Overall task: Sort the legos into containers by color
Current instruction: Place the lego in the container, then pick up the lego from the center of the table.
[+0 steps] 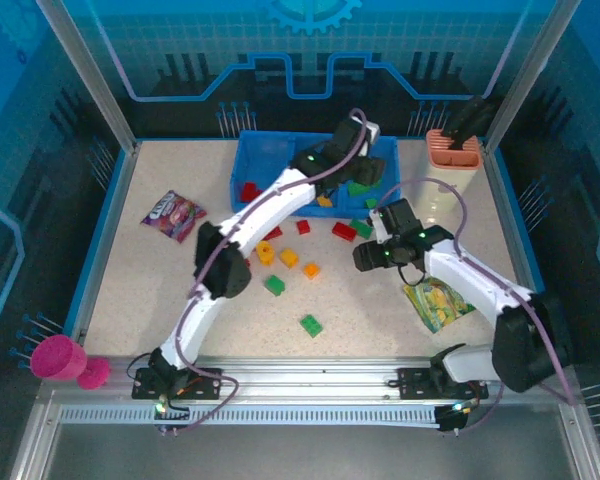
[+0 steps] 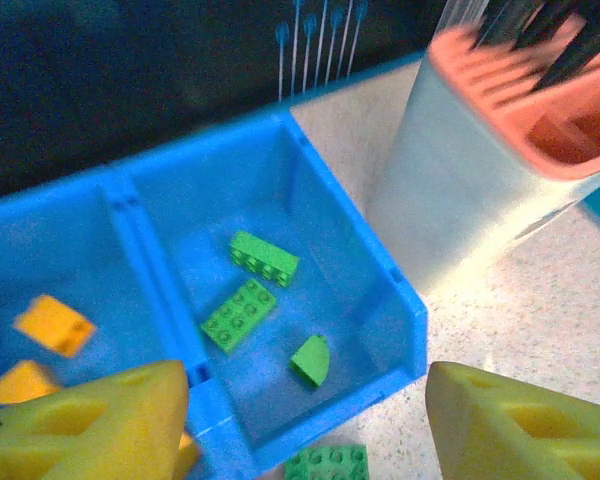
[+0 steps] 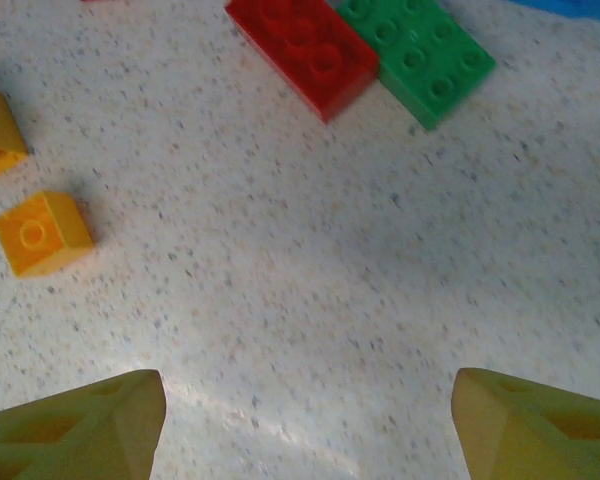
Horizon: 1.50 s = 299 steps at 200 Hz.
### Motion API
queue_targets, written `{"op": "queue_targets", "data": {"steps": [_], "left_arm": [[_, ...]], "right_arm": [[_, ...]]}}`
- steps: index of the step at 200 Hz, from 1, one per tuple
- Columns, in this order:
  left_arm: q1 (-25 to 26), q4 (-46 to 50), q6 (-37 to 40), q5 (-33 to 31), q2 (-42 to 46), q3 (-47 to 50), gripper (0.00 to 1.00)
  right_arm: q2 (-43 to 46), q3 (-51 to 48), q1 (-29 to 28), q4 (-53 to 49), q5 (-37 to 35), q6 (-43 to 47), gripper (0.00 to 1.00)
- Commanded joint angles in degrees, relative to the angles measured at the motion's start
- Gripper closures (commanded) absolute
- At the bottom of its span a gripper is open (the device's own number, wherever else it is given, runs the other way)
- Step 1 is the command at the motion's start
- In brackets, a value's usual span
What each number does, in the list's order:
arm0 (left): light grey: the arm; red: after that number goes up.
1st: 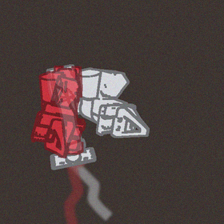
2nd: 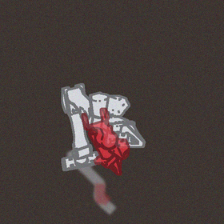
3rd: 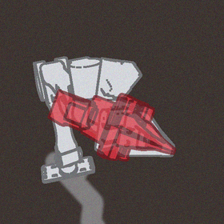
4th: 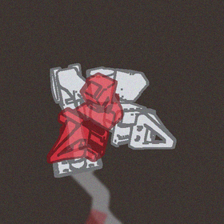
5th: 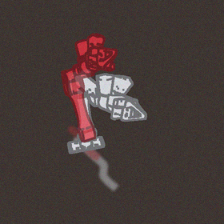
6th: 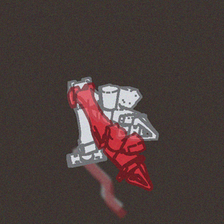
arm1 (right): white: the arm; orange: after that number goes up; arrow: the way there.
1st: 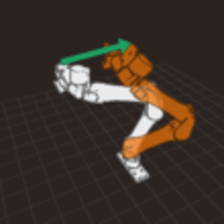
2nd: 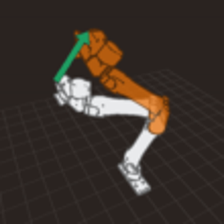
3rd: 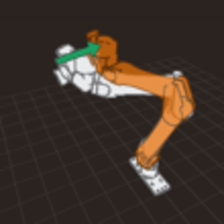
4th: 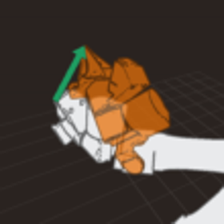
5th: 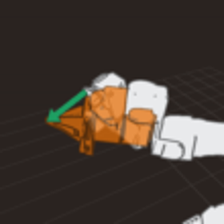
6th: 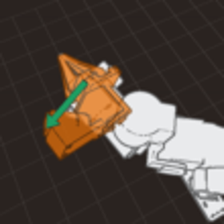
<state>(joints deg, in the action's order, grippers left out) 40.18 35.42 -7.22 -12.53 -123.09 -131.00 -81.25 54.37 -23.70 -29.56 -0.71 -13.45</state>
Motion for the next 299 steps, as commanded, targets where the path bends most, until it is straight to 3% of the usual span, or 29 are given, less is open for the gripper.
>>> {"op": "queue_targets", "data": {"steps": [1,43,96,169,205,238,299], "left_arm": [[-0.33,1.94,1.14,-5.09,11.99,14.62,0.35],[-0.46,4.58,-7.58,-7.08,30.10,43.99,0.34],[-1.03,9.23,-17.39,-4.54,44.71,63.48,0.34],[-3.17,11.12,-22.00,-3.10,53.23,74.05,0.34],[-3.80,10.17,-22.81,-3.15,55.46,76.64,0.33],[-3.81,8.25,-23.41,-1.15,55.72,79.53,0.33],[-3.62,5.06,-30.09,1.06,52.42,82.82,0.30]], "right_arm": [[-3.56,4.04,-1.60,3.61,3.18,0.88,0.23],[-11.04,9.56,-7.25,3.01,5.15,2.92,0.23],[-19.63,13.72,-14.04,0.95,5.07,5.67,0.23],[-29.20,19.74,-18.85,-1.58,1.20,7.30,0.26],[-31.52,20.60,-19.76,-3.89,-1.25,7.59,0.40],[-32.48,21.33,-19.80,-5.62,-3.24,8.19,0.63],[-26.12,28.47,-17.18,-10.08,-4.83,12.33,0.69]]}}
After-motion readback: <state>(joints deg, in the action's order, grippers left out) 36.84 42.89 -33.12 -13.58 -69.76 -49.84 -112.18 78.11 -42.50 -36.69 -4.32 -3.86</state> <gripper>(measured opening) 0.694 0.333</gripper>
